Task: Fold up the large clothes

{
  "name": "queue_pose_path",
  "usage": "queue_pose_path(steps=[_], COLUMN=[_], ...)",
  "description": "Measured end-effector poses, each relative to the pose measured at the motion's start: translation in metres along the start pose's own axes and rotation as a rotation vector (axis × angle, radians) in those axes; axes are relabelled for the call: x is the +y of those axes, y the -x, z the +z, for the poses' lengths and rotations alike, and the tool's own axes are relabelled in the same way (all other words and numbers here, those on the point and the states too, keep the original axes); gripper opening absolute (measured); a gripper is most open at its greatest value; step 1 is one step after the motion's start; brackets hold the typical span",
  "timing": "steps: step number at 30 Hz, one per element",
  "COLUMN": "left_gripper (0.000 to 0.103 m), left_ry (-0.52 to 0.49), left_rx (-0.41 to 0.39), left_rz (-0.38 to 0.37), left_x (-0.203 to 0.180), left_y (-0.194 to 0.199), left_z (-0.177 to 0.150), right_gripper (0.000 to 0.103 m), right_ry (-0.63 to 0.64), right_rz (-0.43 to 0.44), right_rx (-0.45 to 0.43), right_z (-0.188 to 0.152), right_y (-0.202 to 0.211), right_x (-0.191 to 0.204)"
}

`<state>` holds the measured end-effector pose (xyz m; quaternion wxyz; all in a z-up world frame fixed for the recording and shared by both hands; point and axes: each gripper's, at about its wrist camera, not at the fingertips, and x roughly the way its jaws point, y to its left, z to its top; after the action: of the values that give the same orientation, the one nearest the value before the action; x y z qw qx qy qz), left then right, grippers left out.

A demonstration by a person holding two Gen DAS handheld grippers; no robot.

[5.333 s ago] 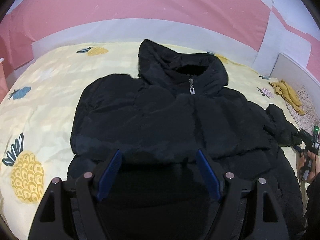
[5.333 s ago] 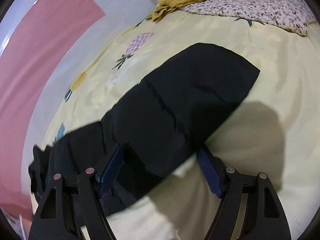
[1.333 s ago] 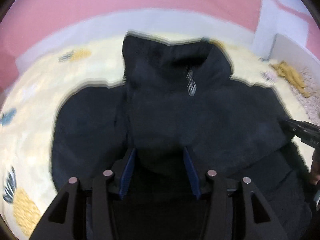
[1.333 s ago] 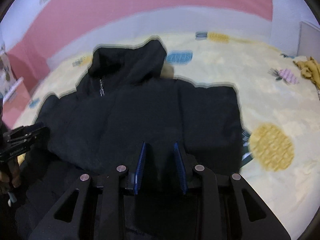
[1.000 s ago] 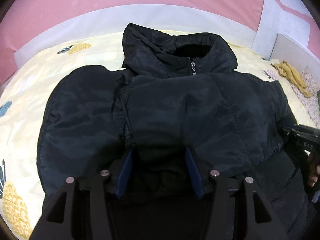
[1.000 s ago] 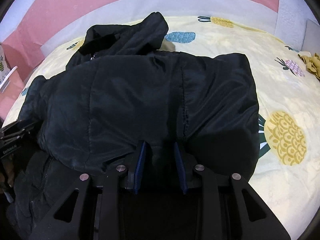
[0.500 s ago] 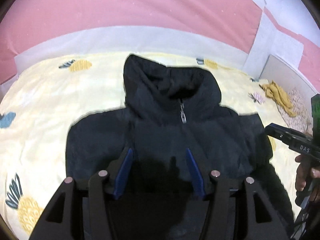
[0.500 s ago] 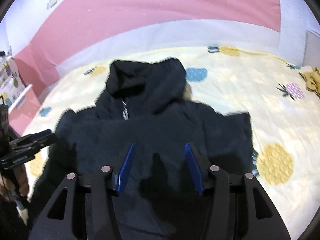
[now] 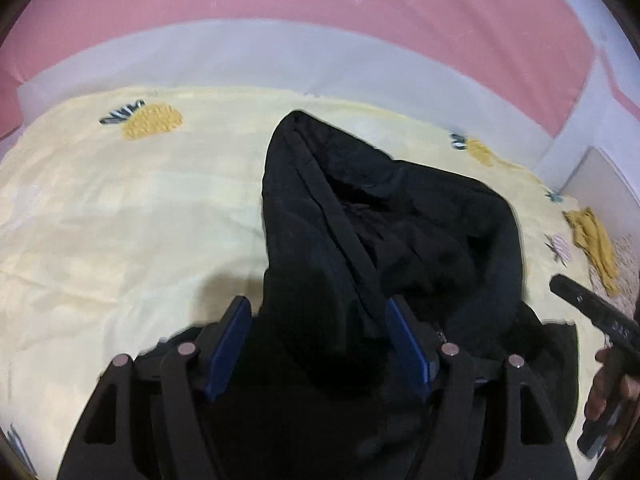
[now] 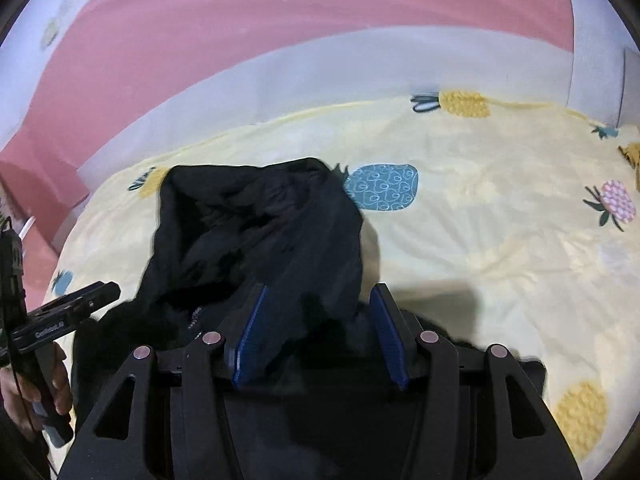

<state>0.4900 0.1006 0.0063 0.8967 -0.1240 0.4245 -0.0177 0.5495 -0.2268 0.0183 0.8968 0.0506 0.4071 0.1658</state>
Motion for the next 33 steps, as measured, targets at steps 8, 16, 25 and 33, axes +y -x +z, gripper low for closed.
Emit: queue_pose_path(steps=[8, 16, 25, 33], left_gripper=[0.063, 0.005, 0.005, 0.005], left_ry=[0.030, -0.040, -0.068, -0.059], left_rx=[0.037, -0.059, -0.241, -0.165], left_rz=[-0.012, -0.019, -0.156, -0.157], left_x=[-0.007, -0.019, -0.033, -0.016], left_y=[-0.065, -0.024, 0.113, 0.148], left_z=[0.026, 0.022, -0.045, -0.143], right_gripper=[0.053, 0.004, 0.003, 0.003], right_ry=[-0.098, -0.001, 0.029, -0.073], right_rz=[0.048, 0.106, 0.203, 0.222], right_rx=[0.040, -0.033, -0.175, -0.067], right_z=[0.034, 0.028, -0.036, -0.155], right_y=[-0.060, -0.026, 0.106, 0.135], right_x=[-0.030, 0.003, 0.014, -0.008])
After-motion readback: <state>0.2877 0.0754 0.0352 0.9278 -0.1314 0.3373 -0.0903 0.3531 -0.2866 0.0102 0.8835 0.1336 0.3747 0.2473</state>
